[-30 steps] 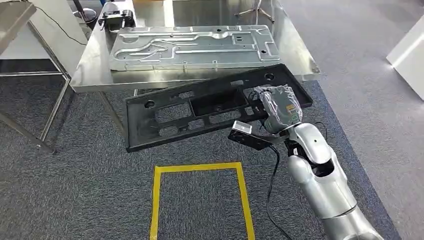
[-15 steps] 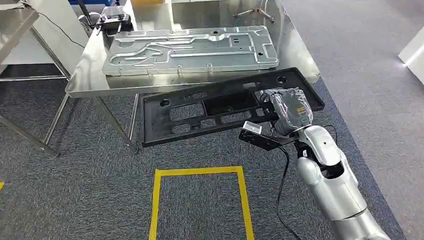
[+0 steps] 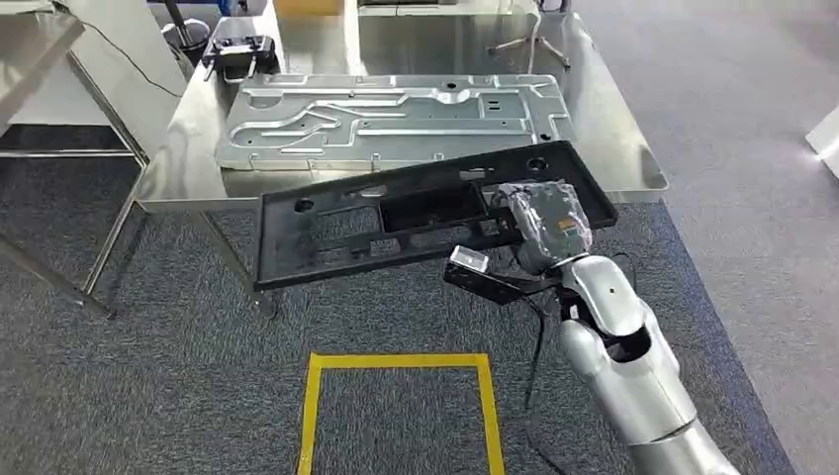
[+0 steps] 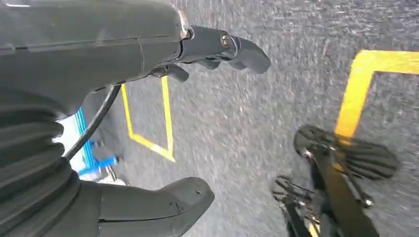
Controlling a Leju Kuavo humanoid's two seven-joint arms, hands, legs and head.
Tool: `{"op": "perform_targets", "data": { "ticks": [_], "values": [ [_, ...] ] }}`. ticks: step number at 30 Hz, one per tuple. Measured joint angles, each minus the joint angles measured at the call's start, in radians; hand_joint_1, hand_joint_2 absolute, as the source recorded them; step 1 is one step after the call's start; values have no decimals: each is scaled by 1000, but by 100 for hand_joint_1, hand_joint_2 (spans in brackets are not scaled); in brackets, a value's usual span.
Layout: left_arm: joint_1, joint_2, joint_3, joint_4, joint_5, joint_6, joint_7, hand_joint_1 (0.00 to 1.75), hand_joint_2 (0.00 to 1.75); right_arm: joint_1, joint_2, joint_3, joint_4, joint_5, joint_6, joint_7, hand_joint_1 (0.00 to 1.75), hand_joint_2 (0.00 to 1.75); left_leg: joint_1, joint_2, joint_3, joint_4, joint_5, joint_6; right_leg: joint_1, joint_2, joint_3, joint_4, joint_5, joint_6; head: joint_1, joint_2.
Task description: Take the parts from the cabinet and place them on the table.
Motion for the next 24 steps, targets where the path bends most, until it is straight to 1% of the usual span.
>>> {"op": "perform_targets", "data": {
  "ticks": [1, 2, 3, 4, 5, 6, 7, 8, 9, 10, 11, 12, 13, 14, 15, 16, 17, 18, 19, 20, 21, 22, 23, 24],
  "values": [
    [0, 6, 4, 12, 0, 0, 2, 0, 175, 2, 1, 7, 0, 1, -2, 0, 175, 175, 2, -4, 17, 0, -13, -3, -4, 0, -11, -25, -6, 7, 0, 0],
    [0, 8, 8, 23, 0, 1, 2, 0, 175, 4, 2, 13, 0, 1, -3, 3, 175, 175, 5, -8, 38, 0, -27, -7, -8, 0, -10, -72, 17, 8, 0, 0],
    [1, 11, 11, 32, 0, 1, 2, 0, 175, 6, 1, 16, 0, 0, -3, 6, 175, 175, 7, -11, 60, 0, -46, -13, -11, 0, -2, -143, 88, 11, 0, 0],
    [4, 13, 12, 38, -4, 1, 2, 0, 175, 9, 1, 16, -1, -3, -6, 10, 175, 175, 8, -12, 68, -1, -63, -21, -12, -1, 4, -215, 205, 10, 0, 0],
    [2, 15, 12, 44, -14, 1, -1, 0, 175, 15, -4, 11, -3, -12, -11, 10, 175, 175, 6, -15, 88, 14, -81, -28, -9, -5, -4, -271, 290, 5, 0, 0],
    [0, 15, 12, 47, -19, 1, -3, 0, 175, 25, -9, 8, -5, -21, -14, 8, 175, 175, 3, -18, 95, 2, -97, -37, -4, -11, 4, -261, 286, -6, 0, 0],
    [0, 14, 12, 52, -25, 1, -6, 0, 175, 35, -23, -1, -20, -37, -16, 5, 175, 175, 4, -18, 112, -17, -107, -44, -2, -6, 16, -260, 276, -18, 0, 0],
    [1, 12, 12, 56, -27, 1, -8, 0, 175, 42, -34, -16, -34, -49, -20, 0, 175, 175, 3, -17, 118, 16, -84, -51, -6, -5, 26, -272, 271, -26, 0, 0],
    [0, 12, 12, 58, -31, 1, -10, 0, 175, 43, -44, -29, -41, -59, -21, -8, 175, 175, 5, -16, 110, 40, -70, -55, -7, -3, 46, -274, 270, -38, 0, 0],
    [-1, 11, 12, 60, -32, 1, -10, 0, 175, 49, -55, -40, -47, -64, -23, -10, 175, 175, 8, -4, 92, 89, -57, -60, -7, -3, 63, -280, 265, -45, 0, 0],
    [-3, 10, 12, 63, -33, 1, -11, 0, 175, 52, -63, -48, -52, -68, -24, -9, 175, 175, 9, 6, 54, 157, -48, -64, -7, -3, 78, -283, 255, -51, 0, 0],
    [-4, 10, 12, 64, -34, 1, -13, 0, 175, 54, -69, -53, -55, -69, -25, -9, 175, 175, 9, 10, 8, 221, -67, -67, -6, -2, 90, -285, 245, -55, 0, 0],
    [-3, 9, 12, 65, -38, 4, -19, 0, 175, 62, -76, -60, -60, -73, -26, -11, 175, 175, 9, 11, -37, 273, -115, -72, -6, 0, 105, -287, 233, -55, 0, 0],
    [-3, 6, 10, 65, -48, 11, -26, 0, 175, 73, -82, -66, -66, -75, -26, -16, 175, 175, 9, 11, -72, 299, -173, -71, -6, 1, 119, -288, 221, -54, 0, 0],
    [-2, 1, 8, 65, -57, 18, -31, 0, 175, 87, -91, -72, -72, -78, -26, -18, 175, 175, 9, 12, -95, 301, -217, -70, -6, 2, 135, -288, 208, -53, 0, 0],
    [-2, -3, 6, 64, -62, 23, -35, 0, 175, 102, -97, -80, -79, -79, -26, -19, 175, 175, 9, 13, -108, 278, -231, -65, -6, 1, 152, -288, 194, -52, 0, 0],
    [0, -7, 3, 63, -65, 24, -37, 0, 175, 116, -104, -92, -87, -81, -26, -22, 175, 175, 9, 14, -104, 223, -204, -58, -4, 1, 168, -288, 181, -50, 0, 0],
    [2, -11, 0, 63, -66, 26, -37, 0, 175, 123, -108, -101, -94, -82, -26, -23, 175, 175, 7, 14, -92, 153, -145, -51, -3, 0, 184, -289, 169, -49, 0, 0],
    [3, -13, -2, 62, -66, 27, -37, 0, 175, 127, -111, -108, -98, -84, -26, -23, 175, 175, 3, 16, -70, 71, -58, -41, -1, -2, 197, -291, 159, -48, 0, 0],
    [5, -13, -4, 59, -66, 28, -38, 0, 175, 129, -115, -117, -103, -84, -26, -24, 175, 175, -3, 16, -62, 43, 17, -27, -1, 0, 211, -290, 149, -44, 1, 0],
    [2, -16, -6, 58, -66, 28, -38, 0, 175, 130, -116, -121, -108, -85, -26, -25, 175, 175, -8, 12, -56, 52, -36, -26, -1, 13, 214, -292, 135, -31, 0, 0],
    [0, -17, -10, 56, -67, 28, -39, 0, 175, 132, -124, -126, -116, -85, -25, -25, 175, 175, -11, 13, -51, 43, -38, -24, -3, 8, 224, -297, 123, -19, 1, 0],
    [-1, -18, -13, 52, -68, 28, -39, 0, 175, 134, -126, -135, -132, -85, -25, -25, 175, 175, -6, 11, -42, 26, -40, -20, -4, 9, 234, -268, 150, -14, 0, 0],
    [-4, -19, -14, 51, -68, 28, -39, 0, 175, 130, -129, -142, -141, -84, -25, -27, 175, 175, -8, 10, -31, 23, -38, -16, -3, 10, 229, -261, 162, -6, 0, 0]
  ]
}}
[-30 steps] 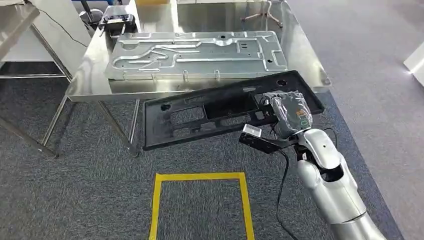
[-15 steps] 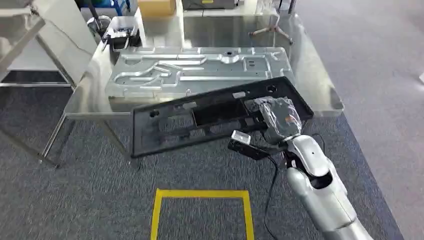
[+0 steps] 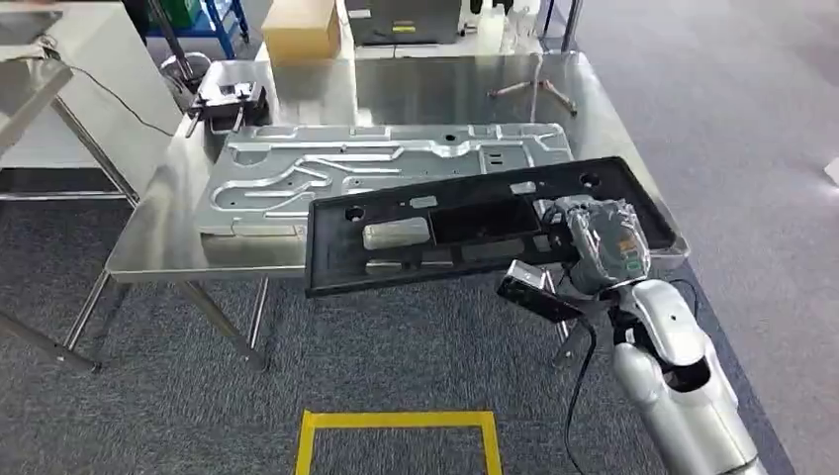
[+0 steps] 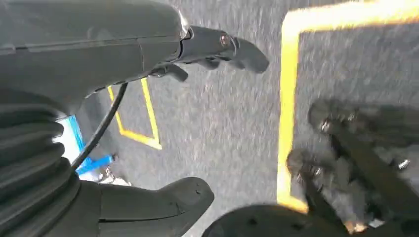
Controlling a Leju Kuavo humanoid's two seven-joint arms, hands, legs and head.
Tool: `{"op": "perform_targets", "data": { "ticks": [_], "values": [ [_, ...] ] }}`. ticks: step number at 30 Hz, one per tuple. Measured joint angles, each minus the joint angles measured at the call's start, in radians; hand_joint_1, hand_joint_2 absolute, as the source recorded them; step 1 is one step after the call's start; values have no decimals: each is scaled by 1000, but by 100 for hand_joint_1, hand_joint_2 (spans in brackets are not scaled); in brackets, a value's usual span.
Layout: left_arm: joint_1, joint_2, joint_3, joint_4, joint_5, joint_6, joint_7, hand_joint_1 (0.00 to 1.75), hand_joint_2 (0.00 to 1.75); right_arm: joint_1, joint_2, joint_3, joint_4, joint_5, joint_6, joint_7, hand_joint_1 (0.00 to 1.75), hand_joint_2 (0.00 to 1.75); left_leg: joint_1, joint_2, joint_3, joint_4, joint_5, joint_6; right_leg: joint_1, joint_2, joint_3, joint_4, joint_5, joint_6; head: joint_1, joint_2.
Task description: Take the parts from the cabinet and place them on the table.
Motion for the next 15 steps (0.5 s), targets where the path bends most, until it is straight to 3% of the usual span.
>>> {"op": "perform_targets", "data": {
  "ticks": [1, 2, 3, 5, 6, 7, 8, 9, 10, 11, 12, 13, 14, 15],
  "values": [
    [-3, -1, -1, -2, 0, 0, 0, 0, 175, -4, -3, -4, -5, -1, 0, 0, 175, 175, 5, -2, 22, -18, 41, 13, -3, -1, -8, 24, -10, 1, 0, 0],
    [-4, -2, -1, -3, 0, 0, 0, 0, 175, -4, -4, -5, -7, -2, 0, -1, 175, 175, 5, 0, 36, -16, 42, 19, -2, -2, -25, 69, -17, 3, 0, 0],
    [-4, -3, -2, -4, 0, 0, 0, 0, 175, -3, -5, -8, -9, -2, -1, 0, 175, 175, 5, 1, 42, -16, 38, 22, -3, -2, -63, 129, -38, 5, 0, 0],
    [-2, -8, -2, -6, 0, -3, 0, 0, 175, 12, -8, -13, -9, -2, 1, 0, 175, 175, 4, 1, 54, -16, 24, 20, -2, -2, -157, 243, -106, 11, 0, 0],
    [-1, -10, -2, -8, 0, -7, 0, 0, 175, 21, -9, -15, -9, -1, 3, 0, 175, 175, 4, 0, 61, -16, 16, 19, -2, -2, -193, 264, -136, 14, 0, 0],
    [1, -15, -2, -10, 0, -11, 0, 0, 175, 29, -11, -19, -9, -1, 6, 0, 175, 175, 4, -4, 71, -16, 5, 17, -2, -2, -214, 250, -148, 16, 0, 0],
    [4, -20, -2, -14, 0, -17, 0, 0, 175, 33, -11, -22, -9, -1, 6, 0, 175, 175, 5, -7, 84, -15, -7, 14, -2, -3, -219, 206, -137, 18, 0, 0],
    [6, -24, -1, -18, 2, -25, 0, 0, 175, 34, -12, -26, -9, -1, 8, -2, 175, 175, 6, -8, 100, -15, -20, 10, -2, -3, -214, 143, -96, 18, 0, 0],
    [8, -29, -1, -25, 3, -36, 0, 0, 175, 35, -13, -30, -9, -2, 11, -4, 175, 175, 6, -7, 117, -15, -34, 6, -2, -4, -207, 67, -10, 12, 0, 0],
    [14, -30, -1, -32, 5, -46, 0, 0, 175, 38, -14, -34, -8, -2, 15, -5, 175, 175, 5, -7, 118, -18, -48, 2, -2, -7, -203, 15, 123, 4, 1, 0],
    [11, -32, 0, -35, 6, -57, 0, 0, 175, 37, -16, -39, -7, -4, 19, -6, 175, 175, 3, -12, 135, -14, -57, -6, 10, -9, -209, 13, 107, -8, 0, 0],
    [7, -32, 0, -40, 11, -64, 0, 0, 175, 41, -16, -43, -6, -6, 22, -10, 175, 175, 3, -12, 133, -21, -67, -16, 13, -6, -201, 14, 100, -21, 2, 0],
    [7, -32, 0, -44, 12, -71, 0, 0, 175, 41, -17, -49, -8, -5, 23, -11, 175, 175, 3, -10, 152, -17, -63, -22, 12, -5, -193, 5, 90, -32, 3, 0],
    [7, -32, 0, -47, 13, -76, 0, 0, 175, 35, -18, -50, -9, -5, 24, -12, 175, 175, 1, -10, 142, 3, -40, -29, 10, -4, -182, 2, 82, -41, 3, 0]
  ]
}}
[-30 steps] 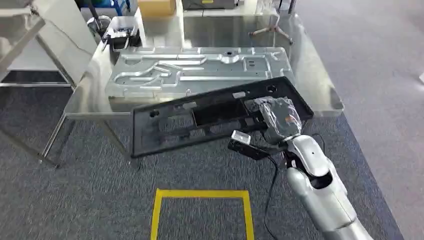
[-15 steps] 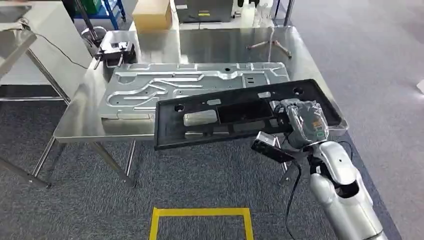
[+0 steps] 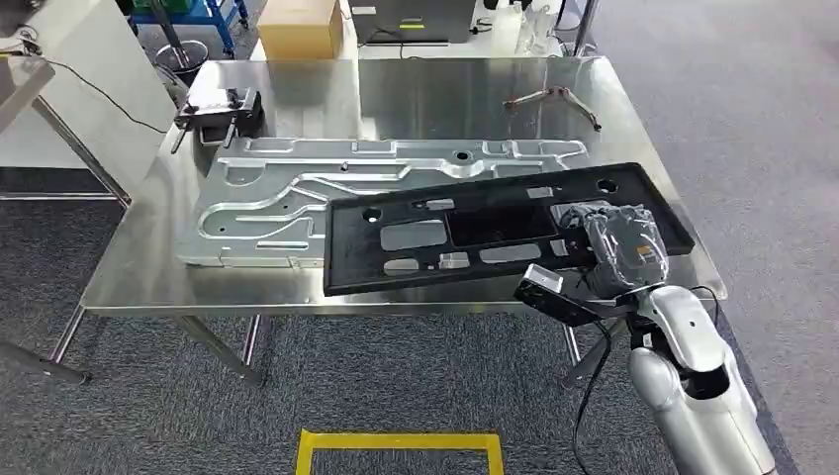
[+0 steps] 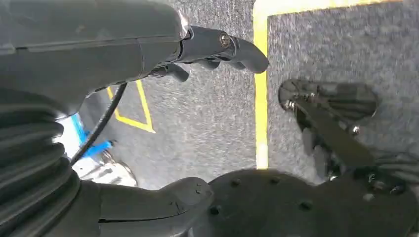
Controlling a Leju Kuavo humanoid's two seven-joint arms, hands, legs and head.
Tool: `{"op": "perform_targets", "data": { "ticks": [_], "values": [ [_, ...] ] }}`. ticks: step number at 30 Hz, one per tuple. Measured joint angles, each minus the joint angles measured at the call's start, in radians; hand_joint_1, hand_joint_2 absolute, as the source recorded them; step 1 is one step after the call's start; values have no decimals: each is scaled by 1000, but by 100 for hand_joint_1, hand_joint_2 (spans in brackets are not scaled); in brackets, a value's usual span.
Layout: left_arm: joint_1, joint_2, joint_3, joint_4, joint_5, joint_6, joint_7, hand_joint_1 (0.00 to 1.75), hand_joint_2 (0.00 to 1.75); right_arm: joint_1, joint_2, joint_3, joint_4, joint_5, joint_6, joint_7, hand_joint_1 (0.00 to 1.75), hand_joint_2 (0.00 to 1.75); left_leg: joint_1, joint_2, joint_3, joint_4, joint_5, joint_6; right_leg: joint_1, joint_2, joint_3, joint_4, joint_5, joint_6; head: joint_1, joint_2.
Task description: Take the parts from the cabinet and place them on the table.
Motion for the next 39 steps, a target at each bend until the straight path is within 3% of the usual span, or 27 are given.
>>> {"op": "perform_targets", "data": {
  "ticks": [2, 3, 5, 7, 8, 9, 10, 11, 12, 13, 15, 17, 19, 20, 21, 24, 25, 26, 27, 28, 29, 30, 32, 34, 35, 38, 39],
  "values": [
    [-3, -2, 0, -7, 0, -7, 3, 0, 175, -4, 0, -5, 0, 0, 0, -2, 175, 175, 5, 6, -63, 123, 43, -9, -5, 1, 41, -18, -17, -14, 0, 0],
    [-4, -3, 0, -13, -2, -14, 4, 0, 175, -6, 0, -6, 0, 0, 0, -3, 175, 175, 6, 9, -109, 191, 41, -12, -4, -1, 58, -24, -29, -17, 0, 0],
    [-3, -10, 2, -27, -9, -24, 7, 0, 175, -5, 0, -6, 1, 1, 2, -7, 175, 175, 8, 11, -194, 276, -28, -20, -5, -2, 96, -31, -56, -19, 0, 0],
    [0, -24, 2, -48, -13, -38, 12, 0, 175, -5, 0, -6, 5, 4, 3, -9, 175, 175, 8, 14, -259, 281, -130, -21, -6, -1, 145, -34, -92, -18, 0, 0],
    [1, -27, 2, -58, -13, -41, 14, 0, 175, -5, 0, -6, 8, 5, 3, -8, 175, 175, 8, 14, -274, 257, -152, -20, -7, -1, 168, -35, -110, -17, 0, 0],
    [2, -33, 2, -65, -13, -45, 14, 0, 175, -5, 0, -6, 9, 5, 3, -8, 175, 175, 8, 15, -282, 214, -142, -17, -7, 0, 193, -35, -129, -15, 0, 0],
    [4, -37, 2, -74, -17, -50, 15, 0, 175, -5, 0, -6, 10, 5, 3, -8, 175, 175, 8, 15, -284, 156, -98, -11, -7, 0, 218, -36, -149, -13, 0, 0],
    [6, -42, 3, -82, -18, -56, 17, 0, 175, -4, 0, -6, 11, 6, 3, -9, 175, 175, 7, 15, -284, 94, -5, -4, -6, 0, 239, -37, -168, -10, 0, 0],
    [10, -48, 5, -94, -19, -62, 20, 0, 175, -3, 2, -5, 16, 8, 4, -9, 175, 175, 4, 14, -283, 49, 153, 4, -7, 1, 253, -40, -187, -8, 0, 0],
    [12, -50, 10, -110, -20, -70, 23, 0, 175, -2, 7, -4, 25, 11, 5, -10, 175, 175, -5, 16, -285, 42, 204, 7, -4, 5, 274, -35, -204, 2, 0, 0],
    [4, -62, 11, -134, -25, -86, 26, 0, 175, -1, 15, -2, 28, 24, 8, -12, 175, 175, -14, 18, -264, 42, 166, 22, -8, 5, 299, -60, -210, 19, 0, 0],
    [-3, -67, 13, -148, -29, -90, 33, 0, 175, -10, 26, 4, 31, 40, 7, -14, 175, 175, -9, 15, -234, 16, 155, 33, -9, 6, 261, 14, -153, 30, -1, 0],
    [-9, -68, 22, -157, -24, -83, 40, 0, 175, -16, 48, 21, 44, 49, 4, -10, 175, 175, -3, 14, -197, -12, 146, 44, -9, 3, 156, 179, -98, 31, 1, 0],
    [-9, -68, 25, -158, -9, -77, 46, 0, 175, -18, 57, 29, 52, 53, 2, -9, 175, 175, -2, 14, -179, -20, 137, 47, -9, 3, 101, 238, -114, 30, 1, 0],
    [-8, -68, 27, -158, 2, -72, 52, 0, 175, -18, 64, 40, 62, 55, 2, -9, 175, 175, -2, 12, -159, -26, 126, 47, -10, 3, 58, 266, -157, 31, 1, 0],
    [-10, -68, 29, -158, 19, -62, 66, 0, 175, -21, 88, 63, 94, 60, 2, -8, 175, 175, -1, 1, -100, -29, 82, 44, -11, 3, -22, 236, -300, 37, 1, 0],
    [-10, -69, 29, -158, 25, -53, 69, 0, 175, -22, 101, 71, 106, 60, 2, -8, 175, 175, 0, -1, -79, -29, 66, 42, -11, 2, -32, 194, -290, 36, 1, 0],
    [-12, -69, 30, -158, 31, -45, 69, 0, 175, -23, 112, 79, 115, 60, 1, -8, 175, 175, 1, -3, -60, -29, 51, 39, -11, 1, -34, 139, -232, 37, 1, 0],
    [-13, -69, 31, -158, 35, -39, 69, 0, 175, -23, 120, 84, 124, 59, 1, -8, 175, 175, 2, -4, -43, -28, 36, 34, -11, 0, -34, 73, -129, 37, 1, 0],
    [-12, -69, 32, -158, 42, -34, 72, 0, 175, -23, 130, 93, 140, 58, 1, -9, 175, 175, 0, -6, -38, -24, 21, 27, -11, -3, -42, 13, 10, 32, 1, 0],
    [-13, -69, 34, -158, 44, -29, 74, 0, 175, -24, 136, 97, 148, 57, 0, -8, 175, 175, -3, -13, -29, -10, 7, 20, -4, -5, -43, 11, 32, 24, 0, 0],
    [-17, -69, 34, -158, 45, -28, 74, 0, 175, -20, 149, 105, 158, 56, 0, -8, 175, 175, -4, -13, -34, -9, -9, 12, -1, 0, -39, 19, 38, 11, -1, 0],
    [-20, -69, 34, -156, 46, -27, 75, 0, 175, -23, 166, 106, 166, 56, -1, -8, 175, 175, -2, -11, -32, 2, -1, 1, 0, 0, -37, 18, 29, -4, -1, 0],
    [-25, -67, 34, -156, 47, -27, 75, 0, 175, -26, 174, 108, 168, 56, -1, -8, 175, 175, 1, 1, -65, 67, 2, -6, -6, -1, -18, 3, 25, -15, 0, 0],
    [-25, -67, 34, -154, 47, -27, 75, 0, 175, -28, 180, 108, 170, 56, -2, -8, 175, 175, 2, 7, -100, 127, -15, -12, -7, -2, -11, -1, 21, -22, -1, 0],
    [-25, -67, 34, -152, 50, -27, 75, 0, 175, -29, 192, 113, 179, 56, -1, -9, 175, 175, 11, 10, -216, 289, -119, -29, -5, -2, 2, -2, 6, -26, -1, 0],
    [-25, -67, 34, -151, 53, -27, 74, 0, 175, -28, 194, 114, 182, 55, -1, -10, 175, 175, 12, 11, -231, 288, -112, -31, -5, -1, 8, -1, 2, -26, 0, 0]
  ]
}}
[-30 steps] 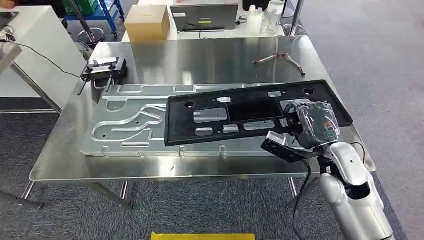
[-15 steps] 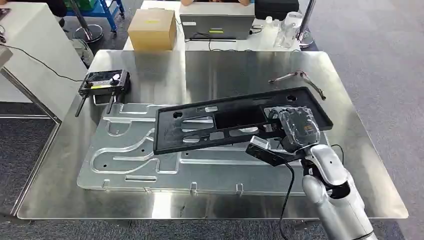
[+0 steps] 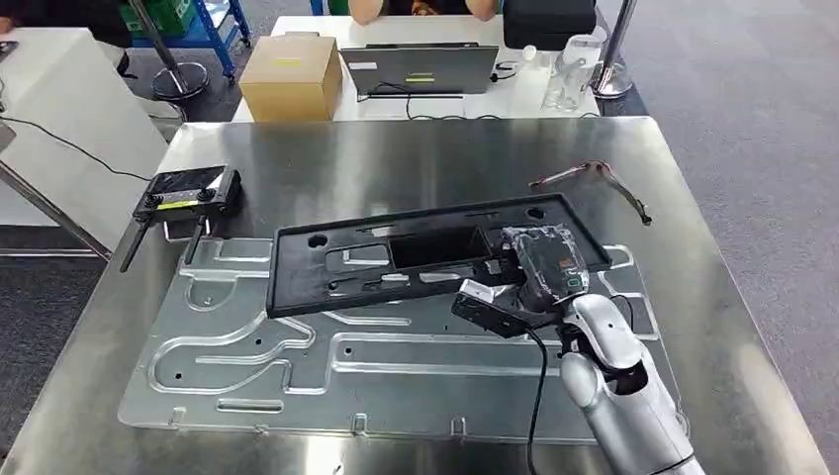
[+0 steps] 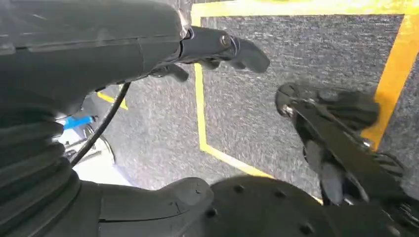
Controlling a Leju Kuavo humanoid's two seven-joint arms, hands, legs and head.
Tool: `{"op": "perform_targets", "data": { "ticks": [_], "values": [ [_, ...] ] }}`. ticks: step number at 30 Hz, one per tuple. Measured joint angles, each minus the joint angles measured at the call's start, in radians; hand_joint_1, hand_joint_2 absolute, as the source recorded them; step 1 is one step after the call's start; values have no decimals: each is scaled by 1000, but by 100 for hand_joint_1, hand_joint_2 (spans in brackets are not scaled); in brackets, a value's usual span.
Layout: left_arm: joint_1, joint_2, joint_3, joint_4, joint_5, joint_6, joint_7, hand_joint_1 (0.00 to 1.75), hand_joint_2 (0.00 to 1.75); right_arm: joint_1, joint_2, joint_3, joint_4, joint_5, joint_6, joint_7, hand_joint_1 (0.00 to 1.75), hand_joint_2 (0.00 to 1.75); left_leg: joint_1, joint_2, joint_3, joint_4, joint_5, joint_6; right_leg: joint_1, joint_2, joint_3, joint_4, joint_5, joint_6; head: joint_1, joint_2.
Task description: Take the parts from the cabinet and place them on the table.
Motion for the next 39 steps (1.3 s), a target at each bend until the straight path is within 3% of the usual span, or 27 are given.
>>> {"op": "perform_targets", "data": {
  "ticks": [1, 3, 4, 5, 6, 7, 8, 9, 14, 15, 18, 21, 23, 24, 39],
  "values": [
    [0, 1, 0, 1, 2, 1, -1, 0, 175, 1, 2, 0, 2, -2, 0, -1, 175, 175, 1, 1, 4, -39, 41, 1, 0, 0, 7, 0, -5, 2, 0, 0],
    [0, 2, 0, 3, 5, 7, -3, 0, 175, 2, 11, 2, 5, -8, 1, -5, 175, 175, 2, 2, 57, -204, 168, 5, -1, 1, 24, 1, -15, 6, 0, 0],
    [0, 3, 0, 4, 8, 11, -6, 0, 175, 2, 16, 7, 6, -10, 1, -7, 175, 175, 2, 3, 79, -276, 210, 10, -1, 1, 29, 0, -19, 10, 0, 0],
    [-3, 4, 0, 8, 8, 14, -6, 0, 175, 2, 22, 13, 9, -14, 2, -10, 175, 175, -3, 3, 76, -286, 176, 15, 2, 2, 29, 2, -19, 14, 0, 0],
    [-3, 5, 0, 11, 9, 18, -7, 0, 175, 5, 29, 18, 11, -17, 2, -12, 175, 175, -7, 4, 76, -284, 175, 21, 3, 3, 23, 1, -19, 21, 0, 0],
    [-2, 5, 0, 14, 9, 20, -8, 0, 175, 11, 36, 25, 13, -17, 3, -15, 175, 175, -8, 3, 79, -286, 197, 28, 2, 3, 26, 0, -21, 27, 0, 0],
    [-1, 5, 0, 19, 11, 21, -9, 0, 175, 17, 44, 37, 16, -18, 4, -18, 175, 175, -3, 1, 84, -293, 202, 25, 8, 3, 29, 3, -27, 26, 0, 0],
    [-2, 5, 0, 23, 11, 24, -9, 0, 175, 23, 48, 46, 18, -18, 5, -20, 175, 175, -2, 0, 83, -293, 205, 20, 8, 2, 28, -2, -20, 2, 0, 0],
    [-3, 6, 0, 36, 34, 24, -21, 0, 175, 47, 70, 98, 18, -24, 13, -22, 175, 175, -7, -2, 80, -293, 205, 31, 5, 2, 32, -12, -18, 10, 0, 0],
    [-3, 6, 0, 40, 38, 21, -22, 0, 175, 52, 72, 105, 18, -30, 17, -23, 0, 0, -8, -2, 80, -293, 203, 34, 5, 2, 32, -14, -17, 11, 0, 0],
    [-3, 7, 0, 52, 44, 13, -27, 0, 175, 57, 80, 130, 23, -45, 23, -29, 0, 0, -8, -2, 80, -293, 203, 37, 5, 2, 34, -17, -16, 14, 0, 0],
    [-3, 10, 0, 64, 45, 11, -28, 0, 175, 63, 87, 154, 27, -51, 29, -32, 0, 0, -9, -2, 80, -292, 201, 39, 3, 2, 36, -20, -16, 29, 0, 0],
    [-3, 14, 0, 69, 46, 11, -28, 0, 175, 64, 89, 165, 28, -53, 34, -32, 0, 0, -9, -2, 80, -292, 201, 39, 3, 2, 36, -20, -16, 30, 0, 0],
    [-3, 14, 0, 70, 46, 12, -27, 0, 0, 67, 89, 169, 29, -55, 35, -32, 0, 0, -9, -1, 80, -292, 201, 39, 3, 2, 36, -20, -17, 30, 0, 0],
    [-4, 14, 0, 74, 96, 8, 13, 0, 0, 94, 95, 189, 35, -55, 38, 1, 0, 0, -10, -1, 79, -288, 199, 42, 2, 2, 37, -24, -15, 38, 0, 0]
  ]
}}
